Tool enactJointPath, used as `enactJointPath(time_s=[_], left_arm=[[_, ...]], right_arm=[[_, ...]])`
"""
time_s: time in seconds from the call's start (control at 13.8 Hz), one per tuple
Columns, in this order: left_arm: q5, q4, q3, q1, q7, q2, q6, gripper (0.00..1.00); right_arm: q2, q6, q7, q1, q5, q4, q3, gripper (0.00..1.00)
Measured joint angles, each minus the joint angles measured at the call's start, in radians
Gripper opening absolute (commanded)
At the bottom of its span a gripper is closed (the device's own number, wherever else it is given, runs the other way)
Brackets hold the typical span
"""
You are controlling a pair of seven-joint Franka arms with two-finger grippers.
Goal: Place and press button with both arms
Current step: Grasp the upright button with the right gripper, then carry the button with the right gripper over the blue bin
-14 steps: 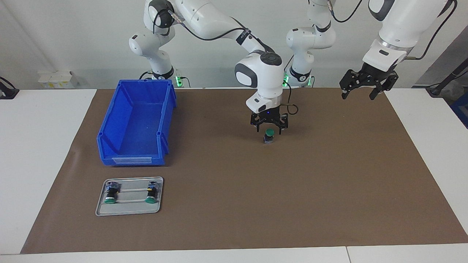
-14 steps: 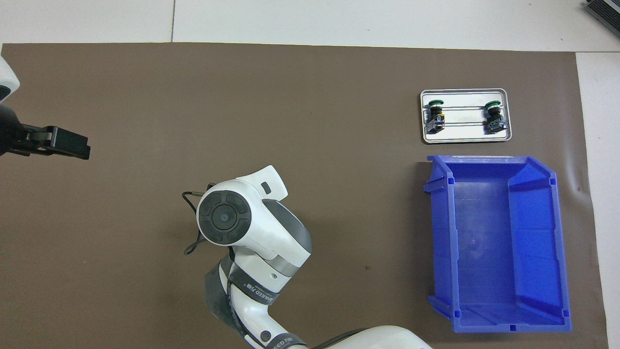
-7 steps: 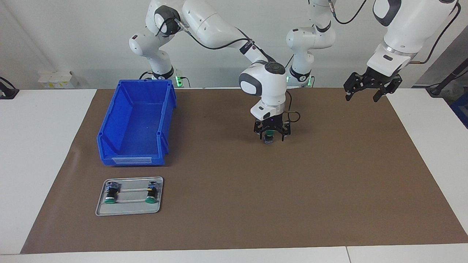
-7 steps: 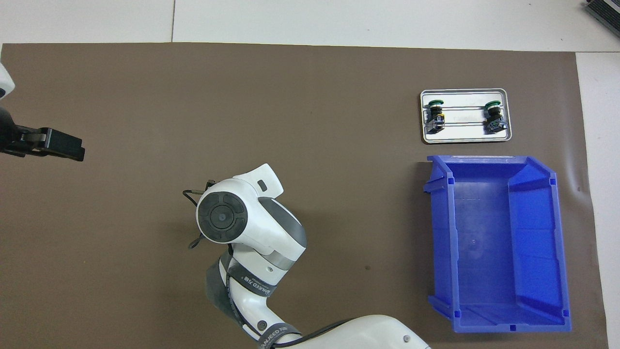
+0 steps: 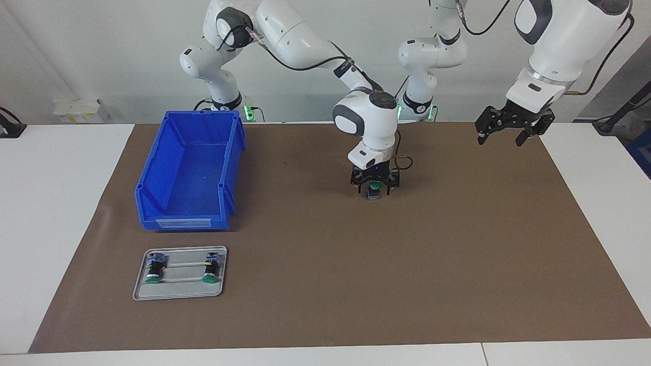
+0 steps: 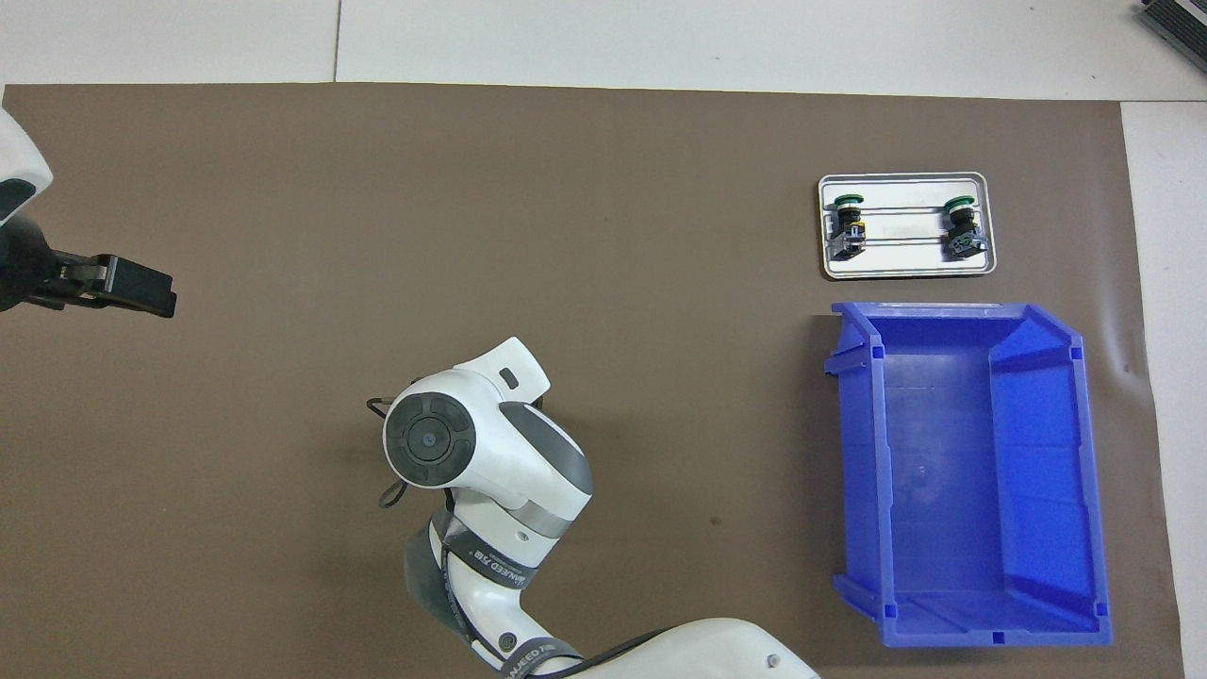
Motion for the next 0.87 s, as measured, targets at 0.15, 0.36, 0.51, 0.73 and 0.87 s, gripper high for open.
enactJointPath(time_s=[0.15,0.36,0.51,0.73,0.87], left_arm=[[0.0,-0.002,0.0,0.0,0.0,-0.002,0.0,1.0],[0.0,-0.003,0.0,0.0,0.0,-0.004,0.0,1.0],[0.0,-0.003,0.0,0.0,0.0,-0.004,0.0,1.0],[0.0,-0.003,0.0,0.0,0.0,-0.004,0.0,1.0],[0.0,-0.003,0.0,0.0,0.0,-0.004,0.0,1.0]], right_arm=[[0.0,0.0,-0.005,0.0,0.0,0.0,0.0,0.18],[-0.001,0.0,-0.026,0.0,0.0,0.0,0.0,0.0],[-0.006,-0.001,-0.027,0.0,-0.006,0.001,-0.001,0.0],[-0.009,-0.008,-0.027,-0.002,-0.006,0.009,-0.002,0.0],[-0.015,-0.028,-0.027,-0.009,-0.008,0.022,-0.006,0.0]])
